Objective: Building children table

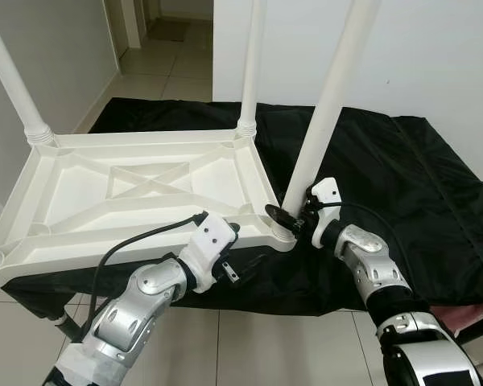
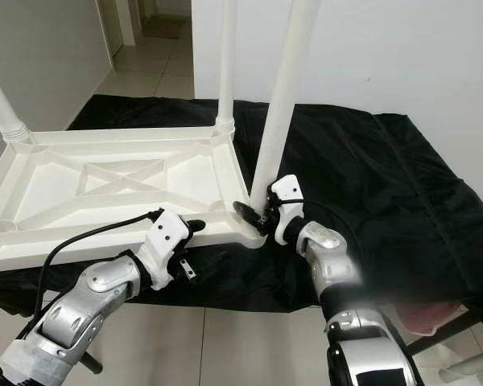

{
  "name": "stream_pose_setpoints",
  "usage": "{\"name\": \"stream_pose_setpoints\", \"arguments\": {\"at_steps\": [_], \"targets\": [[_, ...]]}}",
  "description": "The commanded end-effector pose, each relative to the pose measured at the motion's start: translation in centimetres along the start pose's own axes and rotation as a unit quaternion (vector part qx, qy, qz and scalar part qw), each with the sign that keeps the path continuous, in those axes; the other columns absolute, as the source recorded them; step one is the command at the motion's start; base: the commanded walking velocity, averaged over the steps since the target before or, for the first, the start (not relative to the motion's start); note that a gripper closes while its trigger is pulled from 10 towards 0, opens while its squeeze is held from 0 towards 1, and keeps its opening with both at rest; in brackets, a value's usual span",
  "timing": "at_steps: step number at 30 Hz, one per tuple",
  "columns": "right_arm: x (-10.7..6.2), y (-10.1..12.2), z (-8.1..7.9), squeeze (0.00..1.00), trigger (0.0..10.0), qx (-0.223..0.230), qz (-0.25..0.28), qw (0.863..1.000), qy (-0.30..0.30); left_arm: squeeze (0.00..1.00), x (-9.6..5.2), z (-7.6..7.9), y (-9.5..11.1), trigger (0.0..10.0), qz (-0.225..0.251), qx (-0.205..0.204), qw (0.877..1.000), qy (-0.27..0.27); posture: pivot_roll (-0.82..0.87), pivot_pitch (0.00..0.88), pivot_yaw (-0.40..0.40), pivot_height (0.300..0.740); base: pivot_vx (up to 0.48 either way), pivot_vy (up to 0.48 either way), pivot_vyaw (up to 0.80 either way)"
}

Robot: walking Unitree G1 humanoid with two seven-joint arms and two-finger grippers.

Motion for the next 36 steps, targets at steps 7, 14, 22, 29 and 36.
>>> {"name": "stream_pose_setpoints", "arguments": {"at_steps": [7,14,22,29,36], "targets": [[-0.2,-0.3,0.4,0.00,10.0,-0.002,-0.007,1.000,-0.006,0.00,0.0,1.1,0.0,10.0,0.000,-0.001,0.998,-0.058,0.05,0.009,-0.044,0.740,0.000,0.000,0.00],[-0.1,-0.7,0.7,0.00,10.0,0.016,-0.009,0.997,-0.074,0.00,0.1,1.3,-0.1,10.0,0.000,-0.002,0.998,-0.057,0.04,0.013,-0.047,0.740,0.000,0.000,0.00],[0.1,-0.4,0.7,0.00,10.0,0.046,0.009,0.987,-0.153,0.00,0.2,1.4,-0.2,10.0,0.000,-0.002,0.998,-0.059,0.04,0.011,-0.049,0.740,0.000,0.000,0.00],[-0.1,-0.8,-0.2,0.00,10.0,0.070,0.013,0.956,-0.286,0.00,0.2,1.3,-0.2,10.0,-0.002,0.002,0.998,-0.061,0.04,0.004,-0.054,0.740,0.000,0.000,0.00],[-0.2,-1.7,-2.1,0.00,10.0,0.109,0.014,0.915,-0.389,0.00,0.2,1.2,-0.1,10.0,0.001,0.000,0.998,-0.057,0.05,0.000,-0.055,0.740,0.000,0.000,0.00]]}}
Point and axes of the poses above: a point about 5 cm out from each wrist's last joint towards the gripper, its own x axis pointing out of the wrist towards the gripper, its own y axis along the axis of the wrist's last joint, z = x × y, the point moved 3 cm from there along x, pointing out of the wrist towards the gripper, and after that the axes turned 4 degrees about x, right-handed, at the moved point
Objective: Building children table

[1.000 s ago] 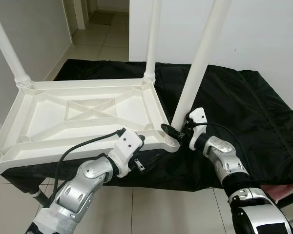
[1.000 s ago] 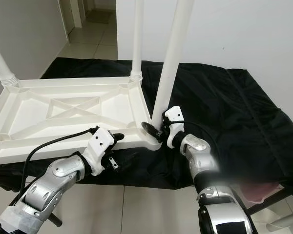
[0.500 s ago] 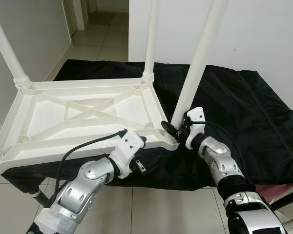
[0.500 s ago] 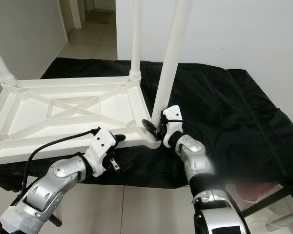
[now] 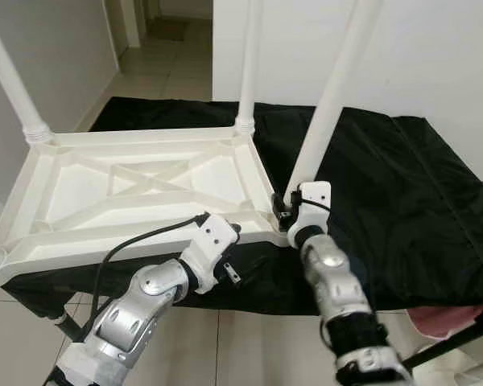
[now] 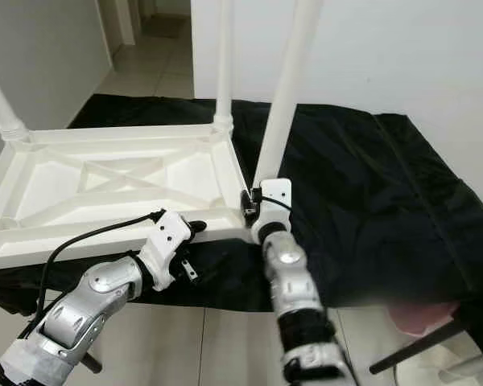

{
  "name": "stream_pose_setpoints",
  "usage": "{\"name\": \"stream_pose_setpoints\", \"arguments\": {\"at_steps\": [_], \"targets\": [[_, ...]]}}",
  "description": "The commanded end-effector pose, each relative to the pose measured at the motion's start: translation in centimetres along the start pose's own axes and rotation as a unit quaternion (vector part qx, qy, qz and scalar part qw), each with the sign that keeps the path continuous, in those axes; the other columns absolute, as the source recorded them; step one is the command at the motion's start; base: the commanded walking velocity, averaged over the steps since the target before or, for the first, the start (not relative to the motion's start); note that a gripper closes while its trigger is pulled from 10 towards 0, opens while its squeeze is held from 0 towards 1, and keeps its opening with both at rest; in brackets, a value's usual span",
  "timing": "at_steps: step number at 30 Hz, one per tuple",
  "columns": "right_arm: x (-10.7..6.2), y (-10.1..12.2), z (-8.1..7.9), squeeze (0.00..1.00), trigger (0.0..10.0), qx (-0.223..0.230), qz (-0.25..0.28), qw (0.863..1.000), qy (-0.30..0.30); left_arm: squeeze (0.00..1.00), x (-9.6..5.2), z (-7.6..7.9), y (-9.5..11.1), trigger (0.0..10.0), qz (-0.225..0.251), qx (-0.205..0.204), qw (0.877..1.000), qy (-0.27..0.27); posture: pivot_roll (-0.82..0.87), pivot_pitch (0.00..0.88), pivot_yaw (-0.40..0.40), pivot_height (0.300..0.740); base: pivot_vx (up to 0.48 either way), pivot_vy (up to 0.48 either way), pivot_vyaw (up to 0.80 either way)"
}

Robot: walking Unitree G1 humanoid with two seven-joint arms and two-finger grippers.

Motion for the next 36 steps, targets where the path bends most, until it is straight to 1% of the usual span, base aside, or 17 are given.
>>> {"name": "stream_pose_setpoints", "arguments": {"at_steps": [1,8,9,11,12,18,19,20,21,23,24,25,32,33,34,35,36], "targets": [[-0.7,-1.8,1.0,0.00,10.0,0.024,-0.034,0.998,-0.043,0.00,0.0,0.9,-0.1,10.0,0.001,0.001,0.999,-0.047,0.05,0.000,-0.055,0.740,0.000,0.000,0.00],[-0.6,-0.9,1.1,0.00,10.0,0.037,-0.016,0.999,-0.030,0.00,0.1,1.0,-0.2,10.0,0.001,0.001,0.999,-0.050,0.04,0.000,-0.052,0.740,0.000,0.000,0.00],[-0.7,-0.7,1.2,0.44,10.0,0.038,-0.014,0.999,-0.035,0.00,0.2,1.0,-0.1,10.0,0.001,0.001,0.999,-0.051,0.04,0.000,-0.051,0.740,0.000,0.000,0.00],[-0.7,-0.7,1.2,0.44,10.0,0.038,-0.014,0.999,-0.035,0.00,0.2,1.0,-0.1,10.0,0.001,0.001,0.999,-0.051,0.04,0.000,-0.051,0.740,0.000,0.000,0.00],[-0.8,-0.4,1.2,1.00,10.0,0.038,-0.012,0.999,-0.035,0.00,0.2,1.0,-0.1,10.0,0.002,0.002,0.999,-0.051,0.04,0.000,-0.054,0.740,0.000,0.000,0.00],[-0.7,0.3,1.5,1.00,10.0,0.030,-0.003,0.999,-0.026,0.00,0.3,1.1,-0.1,10.0,0.003,0.002,0.999,-0.051,0.04,0.000,-0.057,0.740,0.000,0.000,0.00],[-0.6,0.2,1.3,1.00,10.0,0.037,-0.010,0.999,0.000,0.00,0.3,1.1,-0.1,10.0,0.003,0.002,0.999,-0.051,0.04,0.000,-0.060,0.740,0.000,0.000,0.00],[-0.6,0.2,1.3,1.00,10.0,0.037,-0.010,0.999,0.000,0.00,0.3,1.1,-0.1,10.0,0.003,0.002,0.999,-0.051,0.04,0.000,-0.060,0.740,0.000,0.000,0.00],[-0.4,-0.1,1.3,1.00,10.0,0.042,-0.022,0.997,0.053,0.00,0.3,1.1,-0.1,10.0,0.004,0.001,0.999,-0.049,0.04,0.000,-0.062,0.740,0.000,0.000,0.00],[-0.3,-0.2,1.4,1.00,10.0,0.043,-0.028,0.996,0.068,0.00,0.4,1.2,-0.1,10.0,0.004,0.001,0.999,-0.049,0.04,0.000,-0.062,0.740,0.000,0.000,0.00],[-0.2,-0.3,1.6,0.05,10.0,0.035,-0.031,0.995,0.090,0.00,0.4,1.2,-0.1,10.0,0.004,0.000,0.999,-0.049,0.04,0.000,-0.062,0.740,0.000,0.000,0.00],[-0.2,-0.2,1.8,0.00,10.0,0.021,-0.028,0.994,0.102,0.00,0.4,1.2,-0.1,10.0,0.004,0.000,0.999,-0.048,0.04,0.000,-0.064,0.740,0.000,0.000,0.00],[0.0,0.2,1.8,0.00,10.0,0.006,-0.023,0.989,0.149,0.00,0.4,1.1,-0.1,10.0,0.005,0.000,0.999,-0.043,0.05,0.000,-0.067,0.740,0.000,0.000,0.00],[0.0,0.2,1.6,0.00,10.0,-0.008,-0.025,0.984,0.174,0.00,0.3,1.1,-0.1,10.0,0.005,-0.001,0.999,-0.043,0.05,0.000,-0.067,0.740,0.000,0.000,0.00],[0.0,0.2,1.6,0.00,10.0,-0.008,-0.025,0.984,0.174,0.00,0.3,1.1,-0.1,10.0,0.005,-0.001,0.999,-0.043,0.05,0.000,-0.067,0.740,0.000,0.000,0.00],[0.0,0.4,1.2,0.00,10.0,-0.025,-0.024,0.978,0.206,0.00,0.3,1.1,-0.2,10.0,0.004,0.000,0.999,-0.042,0.05,0.000,-0.066,0.740,0.000,0.000,0.00],[0.0,0.4,1.2,0.00,10.0,-0.025,-0.024,0.978,0.206,0.00,0.3,1.1,-0.2,10.0,0.004,0.000,0.999,-0.042,0.05,0.000,-0.066,0.740,0.000,0.000,0.00]]}}
Point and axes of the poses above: a point about 5 cm out from each wrist's last joint towards the gripper, its own x axis pointing out of the wrist towards the gripper, its own y axis along the axis of the wrist's last joint, z = x × y, the point moved 3 cm from there along x, pointing out of the wrist towards the gripper, and after that the axes turned 4 degrees about x, right-handed, at the moved point
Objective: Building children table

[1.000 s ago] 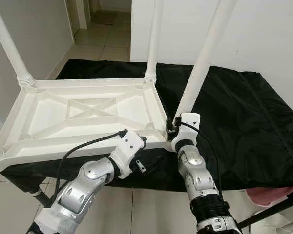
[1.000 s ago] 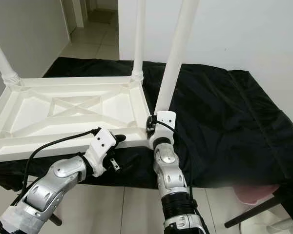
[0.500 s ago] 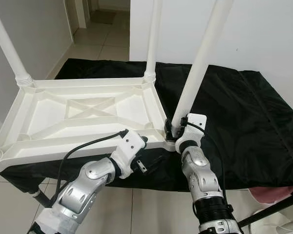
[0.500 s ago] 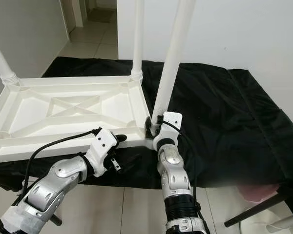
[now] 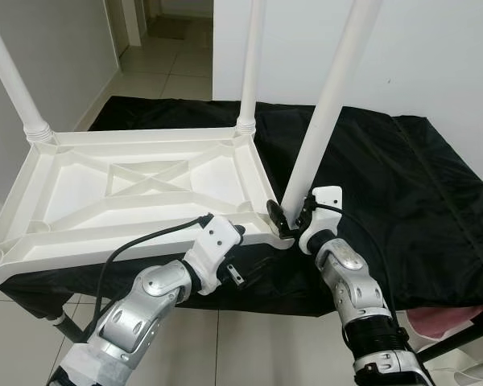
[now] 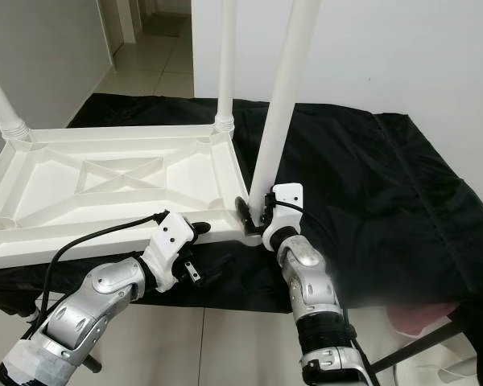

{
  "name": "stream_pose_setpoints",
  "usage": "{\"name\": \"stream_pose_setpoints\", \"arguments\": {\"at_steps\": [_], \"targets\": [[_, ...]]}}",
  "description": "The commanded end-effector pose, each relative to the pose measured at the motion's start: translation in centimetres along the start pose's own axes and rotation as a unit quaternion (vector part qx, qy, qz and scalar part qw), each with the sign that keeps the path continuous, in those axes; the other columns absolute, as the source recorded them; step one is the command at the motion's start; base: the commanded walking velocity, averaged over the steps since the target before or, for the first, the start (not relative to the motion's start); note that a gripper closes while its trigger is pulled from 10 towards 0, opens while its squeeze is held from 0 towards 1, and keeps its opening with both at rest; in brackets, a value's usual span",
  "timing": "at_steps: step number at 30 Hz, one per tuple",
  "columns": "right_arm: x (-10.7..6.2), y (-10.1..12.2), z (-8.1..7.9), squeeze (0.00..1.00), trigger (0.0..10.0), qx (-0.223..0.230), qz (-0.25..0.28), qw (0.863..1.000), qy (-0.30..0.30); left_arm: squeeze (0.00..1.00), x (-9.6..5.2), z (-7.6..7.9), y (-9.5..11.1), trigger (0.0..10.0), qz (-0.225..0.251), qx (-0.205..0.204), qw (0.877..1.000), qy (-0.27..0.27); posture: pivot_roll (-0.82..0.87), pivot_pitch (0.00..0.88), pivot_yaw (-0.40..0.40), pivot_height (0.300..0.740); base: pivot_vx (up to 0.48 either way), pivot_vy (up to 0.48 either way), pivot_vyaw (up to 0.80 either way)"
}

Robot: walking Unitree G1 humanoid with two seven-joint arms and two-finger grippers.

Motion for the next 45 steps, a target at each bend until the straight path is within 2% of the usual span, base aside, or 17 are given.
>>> {"name": "stream_pose_setpoints", "arguments": {"at_steps": [1,2,4,12,13,14,16,17,18,30,31,34,38,42,45], "targets": [[0.3,0.3,-0.6,0.00,10.0,-0.022,-0.001,0.998,0.055,0.00,0.1,0.7,-0.3,10.0,-0.002,0.001,0.999,-0.037,0.05,0.000,-0.063,0.740,0.000,0.000,0.00],[0.3,0.3,-0.6,0.00,10.0,-0.022,-0.001,0.998,0.055,0.00,0.1,0.7,-0.3,10.0,-0.002,0.001,0.999,-0.037,0.05,0.000,-0.063,0.740,0.000,0.000,0.00],[0.5,0.5,-0.7,0.00,10.0,-0.046,-0.009,0.994,0.099,0.00,0.1,0.6,-0.2,10.0,-0.002,0.001,0.999,-0.037,0.05,0.000,-0.061,0.740,0.000,0.000,0.00],[1.0,0.6,0.1,0.00,10.0,-0.078,-0.026,0.988,0.132,0.00,0.1,0.5,-0.1,10.0,-0.001,0.003,0.999,-0.036,0.05,0.002,-0.060,0.740,0.000,0.000,0.00],[1.0,0.5,0.3,0.00,7.4,-0.081,-0.030,0.987,0.136,0.00,0.1,0.5,-0.1,10.0,-0.001,0.002,0.999,-0.035,0.05,0.004,-0.059,0.740,0.000,0.000,0.00],[1.0,0.4,0.5,0.00,4.1,-0.085,-0.034,0.986,0.138,0.00,0.1,0.4,-0.1,10.0,-0.001,0.002,0.999,-0.034,0.05,0.007,-0.058,0.740,0.000,0.000,0.00],[0.9,0.3,0.6,0.00,4.1,-0.088,-0.037,0.986,0.140,0.00,0.1,0.4,-0.1,10.0,0.000,0.001,0.999,-0.034,0.05,0.007,-0.058,0.740,0.000,0.000,0.00],[0.9,0.3,0.8,0.00,0.3,-0.091,-0.040,0.985,0.143,0.00,0.0,0.4,-0.1,10.0,0.000,0.001,0.999,-0.033,0.04,0.008,-0.055,0.740,0.000,0.000,0.00],[0.8,0.2,1.0,0.00,0.0,-0.094,-0.042,0.984,0.147,0.00,0.1,0.4,-0.1,10.0,0.000,0.001,0.999,-0.033,0.04,0.008,-0.053,0.740,0.000,0.000,0.00],[0.9,0.0,1.6,0.00,0.0,-0.099,-0.044,0.982,0.152,0.00,0.3,0.3,0.1,10.0,0.002,0.003,0.999,-0.036,0.04,0.008,-0.048,0.740,0.000,0.000,0.00],[1.0,0.0,1.7,0.00,10.0,-0.095,-0.042,0.984,0.142,0.00,0.3,0.3,0.1,10.0,0.003,0.004,0.999,-0.036,0.04,0.008,-0.047,0.740,0.000,0.000,0.00],[1.2,-0.2,2.0,0.00,10.0,-0.084,-0.045,0.989,0.109,0.00,0.3,0.3,0.1,10.0,0.003,0.004,0.999,-0.036,0.04,0.008,-0.047,0.740,0.000,0.000,0.00],[1.3,-0.5,1.4,0.00,10.0,-0.059,-0.038,0.994,0.080,0.00,0.3,0.4,0.1,10.0,0.002,0.003,0.999,-0.036,0.04,0.008,-0.049,0.740,0.000,0.000,0.00],[1.4,-0.9,1.6,0.00,10.0,-0.020,-0.032,0.999,0.000,0.00,0.3,0.4,0.0,10.0,0.002,0.003,0.999,-0.036,0.04,0.010,-0.051,0.740,0.000,0.000,0.00],[1.2,-1.0,1.5,0.00,10.0,-0.012,-0.030,0.999,-0.018,0.00,0.2,0.5,0.1,10.0,0.002,0.002,0.999,-0.035,0.04,0.014,-0.053,0.740,0.000,0.000,0.00]]}}
Point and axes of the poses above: a point about 5 cm out from each wrist's last joint towards the gripper, its own x axis pointing out of the wrist towards the gripper, its own y axis along the axis of the wrist's last joint, z = x × y, the point moved 3 cm from there along x, pointing out of the wrist towards the gripper, and after that the axes turned 4 degrees about x, right-handed, at the moved point
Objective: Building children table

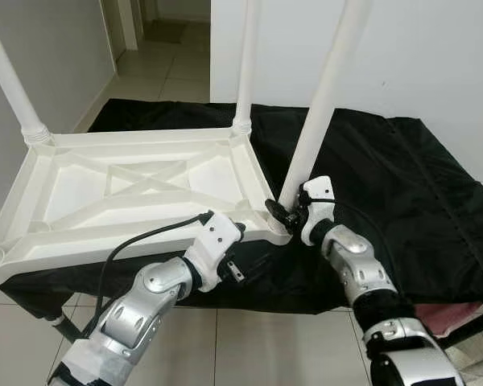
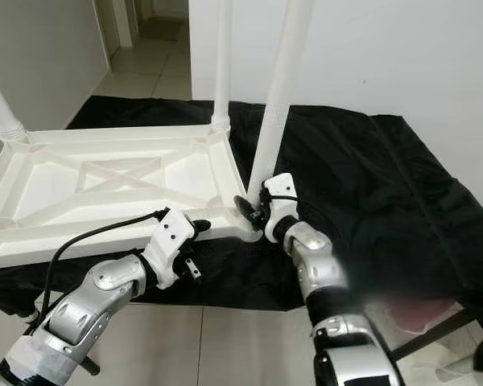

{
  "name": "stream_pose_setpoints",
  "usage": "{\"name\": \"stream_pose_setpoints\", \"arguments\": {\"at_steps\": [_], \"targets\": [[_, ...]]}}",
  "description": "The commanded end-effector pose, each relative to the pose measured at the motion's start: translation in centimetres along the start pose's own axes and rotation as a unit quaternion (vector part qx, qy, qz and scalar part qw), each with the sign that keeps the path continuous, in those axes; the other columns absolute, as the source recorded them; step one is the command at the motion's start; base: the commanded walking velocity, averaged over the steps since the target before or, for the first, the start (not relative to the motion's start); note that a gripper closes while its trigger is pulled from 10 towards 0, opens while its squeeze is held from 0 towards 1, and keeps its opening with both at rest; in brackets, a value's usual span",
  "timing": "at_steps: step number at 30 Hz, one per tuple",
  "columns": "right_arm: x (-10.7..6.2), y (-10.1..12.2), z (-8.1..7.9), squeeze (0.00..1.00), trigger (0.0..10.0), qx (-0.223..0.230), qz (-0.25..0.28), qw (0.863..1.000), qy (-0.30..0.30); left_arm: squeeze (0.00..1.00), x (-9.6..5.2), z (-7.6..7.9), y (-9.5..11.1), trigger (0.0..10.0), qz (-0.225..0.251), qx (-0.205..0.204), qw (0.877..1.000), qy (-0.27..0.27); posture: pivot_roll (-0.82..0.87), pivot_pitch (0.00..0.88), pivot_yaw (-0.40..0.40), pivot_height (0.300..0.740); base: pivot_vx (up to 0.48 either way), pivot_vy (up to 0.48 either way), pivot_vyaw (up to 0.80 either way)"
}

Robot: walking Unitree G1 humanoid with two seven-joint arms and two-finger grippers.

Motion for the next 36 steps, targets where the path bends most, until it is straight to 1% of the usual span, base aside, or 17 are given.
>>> {"name": "stream_pose_setpoints", "arguments": {"at_steps": [1,4,5,6,8,9,11,12,14,16,23,24,25,26,30,33,36], "targets": [[-0.5,-1.0,0.7,0.00,10.0,0.024,-0.016,0.999,-0.039,0.00,0.0,0.8,-0.1,10.0,0.002,0.002,0.999,-0.037,0.04,0.014,-0.053,0.740,0.000,0.000,0.00],[-0.9,-1.3,-0.7,0.00,10.0,0.047,-0.008,0.995,-0.087,0.00,0.0,0.8,-0.2,10.0,0.001,0.000,0.999,-0.038,0.04,0.017,-0.056,0.740,0.000,0.000,0.00],[-0.9,-1.3,-0.7,0.00,10.0,0.047,-0.008,0.995,-0.087,0.00,0.0,0.8,-0.2,10.0,0.001,0.000,0.999,-0.038,0.04,0.017,-0.056,0.740,0.000,0.000,0.00],[-1.0,-1.4,-1.1,0.00,10.0,0.055,-0.006,0.994,-0.098,0.00,0.0,0.9,-0.2,10.0,0.001,0.001,0.999,-0.039,0.04,0.019,-0.057,0.740,0.000,0.000,0.00],[-1.2,-1.6,-1.6,0.00,10.0,0.060,-0.004,0.989,-0.132,0.00,0.0,0.8,-0.1,10.0,0.001,0.001,0.999,-0.037,0.04,0.020,-0.058,0.740,0.000,0.000,0.00],[-1.2,-1.6,-1.6,0.00,10.0,0.060,-0.004,0.989,-0.132,0.00,0.0,0.8,-0.1,10.0,0.001,0.001,0.999,-0.037,0.04,0.020,-0.058,0.740,0.000,0.000,0.00],[-1.5,-1.7,-1.8,0.00,10.0,0.071,0.001,0.984,-0.165,0.00,0.0,0.4,0.0,10.0,0.004,0.001,1.000,-0.029,0.04,0.020,-0.058,0.740,0.000,0.000,0.00],[-1.5,-1.7,-1.8,0.00,10.0,0.071,0.001,0.984,-0.165,0.00,0.0,0.4,0.0,10.0,0.004,0.001,1.000,-0.029,0.04,0.020,-0.058,0.740,0.000,0.000,0.00],[-1.7,-1.6,-1.9,0.00,10.0,0.092,0.007,0.977,-0.191,0.00,-0.2,-0.4,0.2,10.0,0.007,0.000,1.000,-0.011,0.03,0.020,-0.060,0.740,0.000,0.000,0.00],[-1.8,-1.3,-2.0,0.00,10.0,0.101,0.010,0.974,-0.201,0.00,-0.3,-0.7,0.2,10.0,0.008,0.000,1.000,-0.006,0.03,0.018,-0.060,0.740,0.000,0.000,0.00],[-2.1,-0.8,-1.9,0.00,10.0,0.105,0.014,0.972,-0.209,0.00,-0.2,-0.4,0.1,10.0,0.006,0.002,1.000,-0.013,0.03,0.014,-0.059,0.740,0.000,0.000,0.00],[-2.2,-0.6,-1.8,0.17,10.0,0.101,0.016,0.972,-0.210,0.00,-0.2,-0.3,0.1,10.0,0.006,0.003,1.000,-0.014,0.03,0.015,-0.060,0.740,0.000,0.000,0.00],[-2.2,-0.5,-1.7,0.70,10.0,0.098,0.018,0.973,-0.208,0.00,-0.2,-0.4,0.1,10.0,0.005,0.004,1.000,-0.013,0.03,0.015,-0.060,0.740,0.000,0.000,0.00],[-2.2,-0.3,-1.7,1.00,10.0,0.097,0.021,0.974,-0.204,0.00,-0.3,-0.6,0.1,10.0,0.005,0.005,1.000,-0.011,0.03,0.015,-0.063,0.740,0.000,0.000,0.00],[-2.2,0.0,-1.6,1.00,10.0,0.098,0.027,0.976,-0.194,0.00,-0.3,-0.8,0.2,10.0,0.004,0.006,1.000,-0.008,0.03,0.014,-0.064,0.740,0.000,0.000,0.00],[-1.9,0.8,-1.5,1.00,10.0,0.104,0.040,0.983,-0.148,0.00,-0.3,-0.7,0.1,10.0,0.005,0.004,1.000,-0.009,0.03,0.012,-0.066,0.740,0.000,0.000,0.00],[-1.7,1.4,-1.1,1.00,10.0,0.081,0.042,0.991,-0.099,0.00,-0.3,-0.5,0.1,10.0,0.005,0.003,1.000,-0.012,0.03,0.010,-0.065,0.740,0.000,0.000,0.00]]}}
Point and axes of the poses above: a point about 5 cm out from each wrist's last joint towards the gripper, its own x axis pointing out of the wrist towards the gripper, its own y axis along the axis of the wrist's last joint, z = x × y, the point moved 3 cm from there along x, pointing out of the wrist towards the gripper, and after that the axes turned 4 degrees about x, right-handed, at the moved point
